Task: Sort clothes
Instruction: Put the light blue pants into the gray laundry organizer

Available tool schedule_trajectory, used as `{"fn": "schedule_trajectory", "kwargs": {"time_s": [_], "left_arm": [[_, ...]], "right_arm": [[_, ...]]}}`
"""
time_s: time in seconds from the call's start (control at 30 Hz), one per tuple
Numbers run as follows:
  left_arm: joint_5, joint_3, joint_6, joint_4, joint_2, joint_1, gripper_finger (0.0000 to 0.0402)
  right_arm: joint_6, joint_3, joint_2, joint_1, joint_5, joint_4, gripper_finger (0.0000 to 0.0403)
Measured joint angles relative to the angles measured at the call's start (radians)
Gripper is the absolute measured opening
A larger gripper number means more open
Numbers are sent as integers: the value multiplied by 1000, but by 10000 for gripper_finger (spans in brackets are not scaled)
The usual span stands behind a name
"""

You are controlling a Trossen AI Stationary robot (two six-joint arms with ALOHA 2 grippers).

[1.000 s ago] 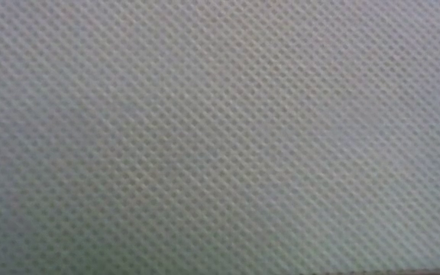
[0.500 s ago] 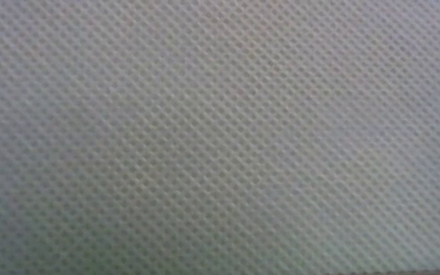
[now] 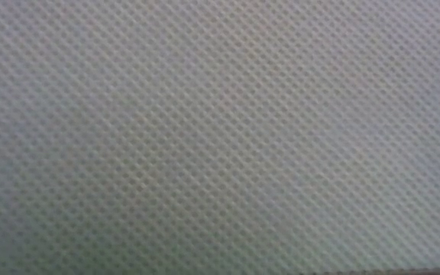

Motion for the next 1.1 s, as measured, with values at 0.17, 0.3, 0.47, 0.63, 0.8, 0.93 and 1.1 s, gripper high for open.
{"fn": "schedule_trajectory", "kwargs": {"time_s": [0.17, 0.3, 0.47, 0.63, 0.8, 0.93, 1.1], "left_arm": [[-44, 2, 36, 60, -20, 0, 139], [-45, 2, 34, 93, -33, 0, 139], [-41, 2, 4, 96, -44, 0, 139], [-39, 2, -1, 95, -46, 0, 139], [-39, 2, -1, 95, -43, 0, 139], [-39, 2, 3, 95, -37, 0, 139], [-39, 2, 6, 95, -29, 0, 139]], "right_arm": [[53, 0, 57, -13, -43, 76, 33], [121, -1, 56, -41, -90, -60, 33], [97, 0, 29, -71, 17, -279, 33], [-55, 0, 12, -87, 81, -413, 33], [-242, 1, 6, -91, 301, -630, 32], [-403, -4, 9, -96, 474, -712, 32], [-584, -8, 8, -129, 534, -712, 32]]}}
